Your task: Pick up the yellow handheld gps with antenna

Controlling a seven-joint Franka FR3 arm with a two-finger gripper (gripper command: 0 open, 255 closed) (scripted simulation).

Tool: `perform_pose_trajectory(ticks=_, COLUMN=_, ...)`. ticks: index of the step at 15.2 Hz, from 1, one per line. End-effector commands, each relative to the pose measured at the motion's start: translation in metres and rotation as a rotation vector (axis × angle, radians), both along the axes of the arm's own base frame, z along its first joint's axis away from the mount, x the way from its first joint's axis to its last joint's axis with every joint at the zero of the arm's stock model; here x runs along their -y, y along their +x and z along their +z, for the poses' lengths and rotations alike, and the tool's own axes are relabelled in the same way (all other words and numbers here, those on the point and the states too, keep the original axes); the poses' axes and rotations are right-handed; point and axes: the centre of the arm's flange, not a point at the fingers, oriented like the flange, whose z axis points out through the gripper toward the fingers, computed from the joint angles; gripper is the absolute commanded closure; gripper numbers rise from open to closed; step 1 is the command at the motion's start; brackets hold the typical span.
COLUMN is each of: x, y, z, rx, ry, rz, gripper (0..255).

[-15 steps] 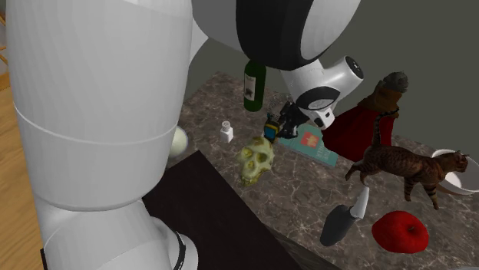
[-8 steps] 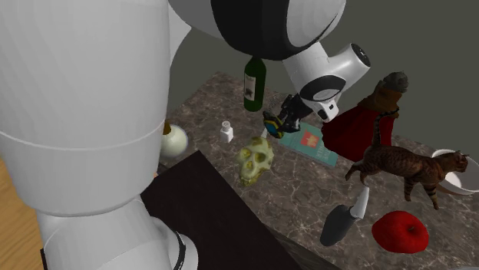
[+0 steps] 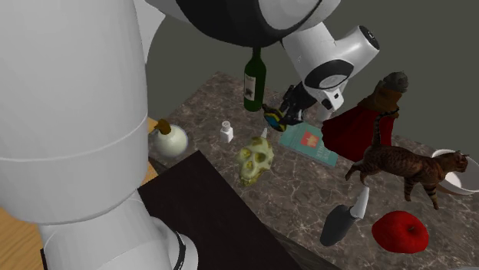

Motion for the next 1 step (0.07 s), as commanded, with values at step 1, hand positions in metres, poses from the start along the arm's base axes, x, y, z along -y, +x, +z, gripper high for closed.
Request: perform_pose_trajectory(ticks=1, x=0.0000, y=-0.0002, z=0.0030, rx=0.000, ry=0.000, rz=0.000, gripper=255)
